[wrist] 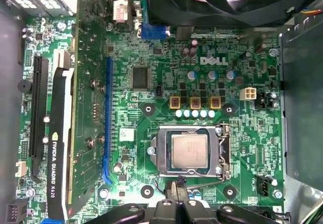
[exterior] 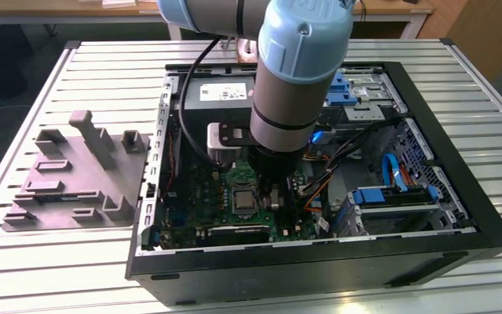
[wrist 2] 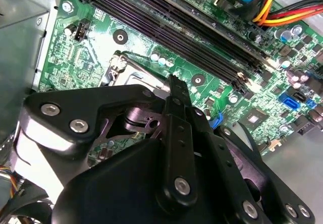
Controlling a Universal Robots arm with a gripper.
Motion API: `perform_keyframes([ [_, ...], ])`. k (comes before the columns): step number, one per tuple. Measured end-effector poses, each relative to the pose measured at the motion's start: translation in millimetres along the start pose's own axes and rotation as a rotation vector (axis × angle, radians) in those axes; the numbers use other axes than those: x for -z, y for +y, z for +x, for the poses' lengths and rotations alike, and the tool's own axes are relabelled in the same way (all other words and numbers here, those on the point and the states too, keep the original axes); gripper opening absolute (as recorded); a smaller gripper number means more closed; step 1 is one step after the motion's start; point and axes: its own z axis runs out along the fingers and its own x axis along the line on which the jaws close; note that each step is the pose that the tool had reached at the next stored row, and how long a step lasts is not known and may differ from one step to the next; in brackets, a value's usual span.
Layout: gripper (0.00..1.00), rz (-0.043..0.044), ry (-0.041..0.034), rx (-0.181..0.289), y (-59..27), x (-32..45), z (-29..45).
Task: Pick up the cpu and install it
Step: 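Install the first cpu locking lever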
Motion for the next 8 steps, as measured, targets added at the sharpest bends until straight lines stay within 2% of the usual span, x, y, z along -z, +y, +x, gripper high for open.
perform_keyframes([
  [6,0.11,0.0031,0.0022,0.035,-0.2,-4.8,0.2],
  [8,0.11,0.0073,0.0023,0.036,0.0,-6.3,0.3],
])
